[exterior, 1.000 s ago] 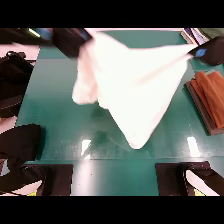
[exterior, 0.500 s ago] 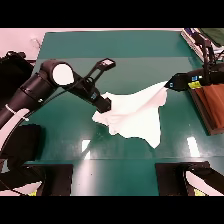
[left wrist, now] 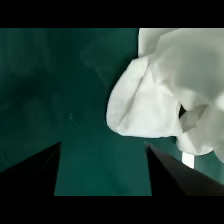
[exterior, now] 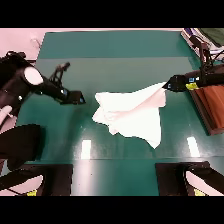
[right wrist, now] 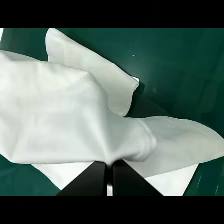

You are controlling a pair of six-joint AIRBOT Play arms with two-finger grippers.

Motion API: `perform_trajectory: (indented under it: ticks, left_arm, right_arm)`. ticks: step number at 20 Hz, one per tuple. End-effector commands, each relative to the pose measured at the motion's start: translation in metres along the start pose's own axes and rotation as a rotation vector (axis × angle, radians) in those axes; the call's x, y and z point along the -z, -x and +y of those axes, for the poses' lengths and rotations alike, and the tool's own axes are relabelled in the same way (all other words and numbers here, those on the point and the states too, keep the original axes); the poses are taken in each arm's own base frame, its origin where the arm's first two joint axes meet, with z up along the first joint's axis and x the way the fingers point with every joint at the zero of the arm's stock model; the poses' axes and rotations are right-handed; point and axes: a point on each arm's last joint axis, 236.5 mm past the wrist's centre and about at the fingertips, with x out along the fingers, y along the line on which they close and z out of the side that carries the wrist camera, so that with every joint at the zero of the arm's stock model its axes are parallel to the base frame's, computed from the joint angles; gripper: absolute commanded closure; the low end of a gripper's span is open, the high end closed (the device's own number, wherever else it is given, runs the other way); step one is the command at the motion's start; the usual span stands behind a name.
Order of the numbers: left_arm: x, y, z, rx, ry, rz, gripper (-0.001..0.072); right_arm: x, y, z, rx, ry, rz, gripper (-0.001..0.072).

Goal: Fold the shirts.

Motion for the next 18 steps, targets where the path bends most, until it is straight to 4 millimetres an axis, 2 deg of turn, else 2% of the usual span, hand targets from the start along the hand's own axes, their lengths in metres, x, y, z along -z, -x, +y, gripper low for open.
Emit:
perform_trajectory:
  ticks: [1,3,5,7,10,11,12,13,15,16,17,18]
  left_arm:
    - [0.036,-0.046,0.006,0.124,0.186,0.008,0.01]
    - [0.049,-0.066,0.012,0.107,0.224,-0.007,0.01]
    - [0.051,-0.077,0.001,0.101,0.191,-0.032,0.01]
    - [0.043,-0.084,-0.012,0.096,0.163,-0.083,0.01]
    - [0.062,-0.107,-0.023,0.109,0.211,-0.008,0.01]
    - [0.062,-0.11,-0.029,0.129,0.236,-0.002,0.0101]
    - [0.055,-0.109,-0.034,0.152,0.264,-0.027,0.0149]
    - [0.044,-0.106,-0.039,0.171,0.259,-0.058,0.0281]
    - [0.022,-0.096,-0.048,0.188,0.232,-0.11,0.0614]
    - [0.007,-0.087,-0.053,0.197,0.213,-0.137,0.0678]
    - [-0.008,-0.073,-0.058,0.214,0.199,-0.164,0.0678]
    - [-0.029,-0.049,-0.063,0.241,0.184,-0.203,0.0679]
  right_arm:
    - [-0.001,-0.001,0.0,-0.001,-0.005,-0.005,0.0696]
    - [-0.002,-0.001,0.001,-0.002,-0.007,-0.01,0.0696]
    - [-0.004,-0.001,0.001,-0.004,-0.015,-0.015,0.0696]
    - [-0.005,-0.001,0.007,-0.029,-0.022,-0.019,0.0696]
    - [-0.006,0.001,0.013,-0.051,-0.027,-0.028,0.0696]
    - [-0.007,0.003,0.014,-0.05,-0.023,-0.036,0.0695]
    - [-0.008,0.006,0.015,-0.049,-0.019,-0.049,0.0696]
    - [-0.01,0.01,0.016,-0.047,-0.014,-0.064,0.0696]
    - [-0.015,0.02,0.02,-0.043,-0.001,-0.108,0.0695]
    - [-0.017,0.026,0.02,-0.035,0.007,-0.13,0.0696]
    - [-0.019,0.033,0.021,-0.033,0.008,-0.15,0.0696]
    - [-0.021,0.041,0.021,-0.028,0.011,-0.162,0.0696]
